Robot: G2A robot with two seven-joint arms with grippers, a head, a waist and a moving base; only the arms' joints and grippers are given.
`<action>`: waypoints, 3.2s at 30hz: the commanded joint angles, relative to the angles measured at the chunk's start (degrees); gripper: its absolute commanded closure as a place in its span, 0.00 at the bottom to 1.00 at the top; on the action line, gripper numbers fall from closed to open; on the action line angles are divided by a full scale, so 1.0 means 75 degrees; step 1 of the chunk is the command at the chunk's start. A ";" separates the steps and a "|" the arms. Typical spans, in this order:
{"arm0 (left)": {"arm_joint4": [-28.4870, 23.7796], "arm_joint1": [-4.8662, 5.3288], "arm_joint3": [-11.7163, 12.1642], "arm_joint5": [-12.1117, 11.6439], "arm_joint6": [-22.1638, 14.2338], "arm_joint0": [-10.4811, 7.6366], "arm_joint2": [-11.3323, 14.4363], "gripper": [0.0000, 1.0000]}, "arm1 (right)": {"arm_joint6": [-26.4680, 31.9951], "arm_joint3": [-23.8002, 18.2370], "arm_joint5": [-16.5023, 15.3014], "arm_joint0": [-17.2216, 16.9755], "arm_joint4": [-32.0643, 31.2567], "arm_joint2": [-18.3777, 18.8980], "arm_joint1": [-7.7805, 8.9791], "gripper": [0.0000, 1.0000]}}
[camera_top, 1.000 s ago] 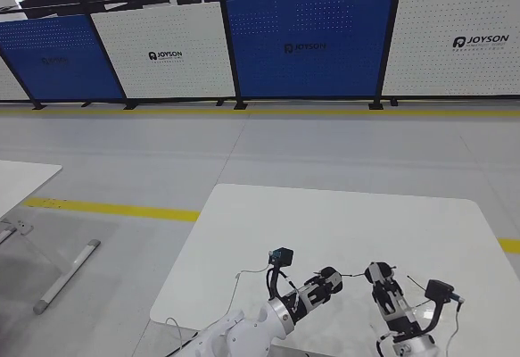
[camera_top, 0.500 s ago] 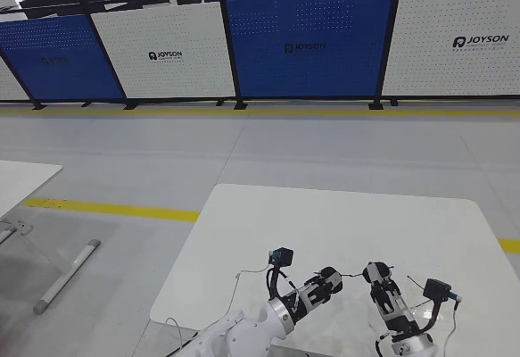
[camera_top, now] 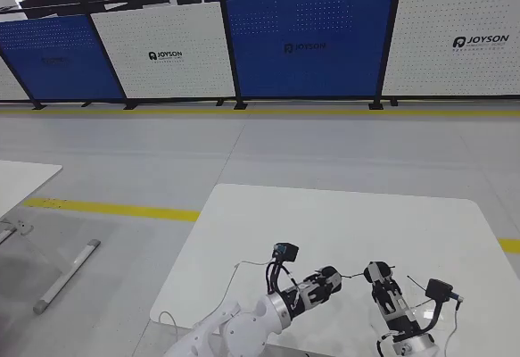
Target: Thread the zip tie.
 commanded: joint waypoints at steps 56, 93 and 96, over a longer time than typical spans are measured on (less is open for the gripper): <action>-0.0275 -0.0037 0.0121 -0.0044 0.0087 -0.0072 0.0022 1.00 | -0.1354 0.0378 -0.0741 -0.0399 0.0049 -0.0031 -0.0180 1.00; -0.0355 -0.0042 0.0120 -0.0138 0.0096 -0.0066 0.0025 1.00 | -0.0658 0.0426 -0.0808 -0.0208 0.0694 0.0115 -0.0324 1.00; -0.0355 -0.0042 0.0120 -0.0138 0.0096 -0.0066 0.0025 1.00 | -0.0578 0.0426 -0.0776 -0.0195 0.0631 0.0102 -0.0333 1.00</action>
